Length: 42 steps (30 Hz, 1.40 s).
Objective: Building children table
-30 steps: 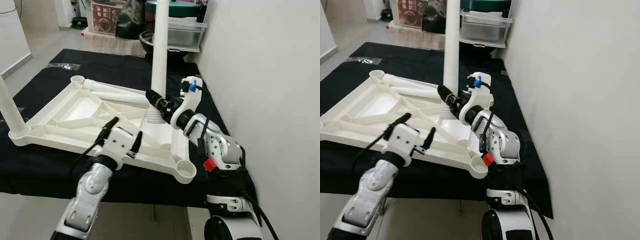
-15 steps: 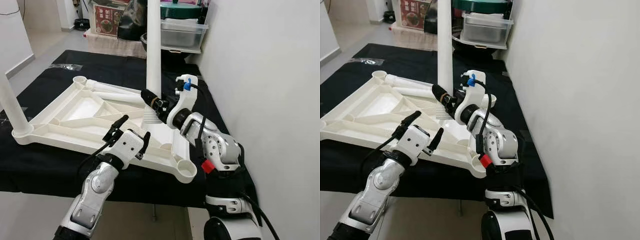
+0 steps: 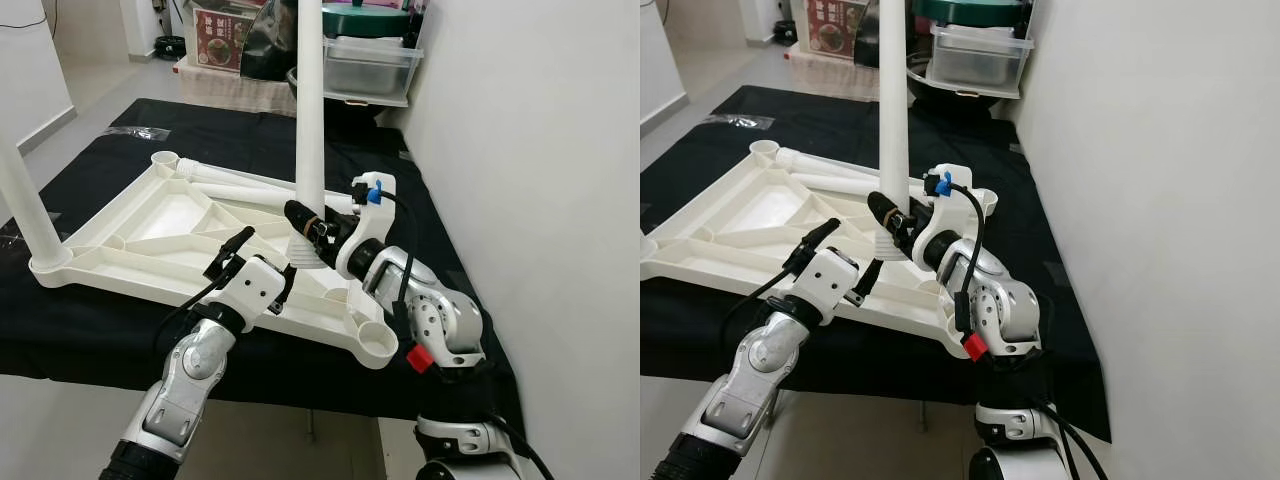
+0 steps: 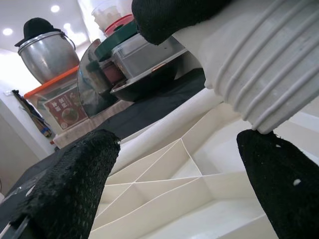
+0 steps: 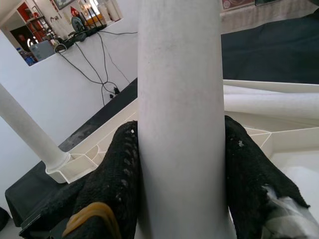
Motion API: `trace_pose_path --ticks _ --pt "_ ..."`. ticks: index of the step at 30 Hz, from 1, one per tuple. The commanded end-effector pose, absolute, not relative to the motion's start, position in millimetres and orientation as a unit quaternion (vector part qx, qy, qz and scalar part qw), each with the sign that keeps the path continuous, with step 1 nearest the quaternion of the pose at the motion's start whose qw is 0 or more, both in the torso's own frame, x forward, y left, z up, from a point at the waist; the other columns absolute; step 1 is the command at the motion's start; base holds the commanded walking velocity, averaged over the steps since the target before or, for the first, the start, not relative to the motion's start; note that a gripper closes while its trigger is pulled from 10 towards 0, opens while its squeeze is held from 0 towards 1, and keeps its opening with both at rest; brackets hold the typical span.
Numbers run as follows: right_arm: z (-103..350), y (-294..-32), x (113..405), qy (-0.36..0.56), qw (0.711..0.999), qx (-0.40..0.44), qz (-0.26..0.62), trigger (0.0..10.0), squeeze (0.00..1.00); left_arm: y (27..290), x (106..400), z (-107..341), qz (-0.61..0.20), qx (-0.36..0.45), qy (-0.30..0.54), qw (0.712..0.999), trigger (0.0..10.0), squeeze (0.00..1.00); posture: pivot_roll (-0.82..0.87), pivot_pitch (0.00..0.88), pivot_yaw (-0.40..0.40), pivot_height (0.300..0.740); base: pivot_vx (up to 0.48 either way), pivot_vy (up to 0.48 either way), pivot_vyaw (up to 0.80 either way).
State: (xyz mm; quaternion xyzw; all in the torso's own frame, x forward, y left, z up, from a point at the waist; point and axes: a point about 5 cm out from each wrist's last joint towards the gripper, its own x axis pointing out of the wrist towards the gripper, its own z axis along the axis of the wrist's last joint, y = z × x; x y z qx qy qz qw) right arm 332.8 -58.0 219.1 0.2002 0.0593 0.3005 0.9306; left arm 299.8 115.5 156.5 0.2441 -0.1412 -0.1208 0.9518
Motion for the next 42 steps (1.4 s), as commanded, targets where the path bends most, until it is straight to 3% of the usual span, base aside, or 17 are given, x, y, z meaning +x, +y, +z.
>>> trace_pose_path --ticks 1,23,42 --pt "199 -34 321 0.1 0.908 0.254 0.316 0.0 0.0 112 302 174 -0.12 0.227 -0.182 0.949 10.0 0.0 0.05 0.0 -0.12 0.74 0.0 0.0 0.0" --pt "202 -42 328 0.09 0.918 0.254 0.292 0.0 0.0 103 290 151 -0.16 0.248 -0.157 0.942 10.0 0.0 0.05 0.0 -0.122 0.74 0.0 0.0 0.0" --pt "196 -35 321 0.1 0.915 0.247 0.304 0.0 0.0 119 300 164 -0.11 0.269 -0.184 0.939 10.0 0.0 0.05 0.0 -0.119 0.74 0.0 0.0 0.0"
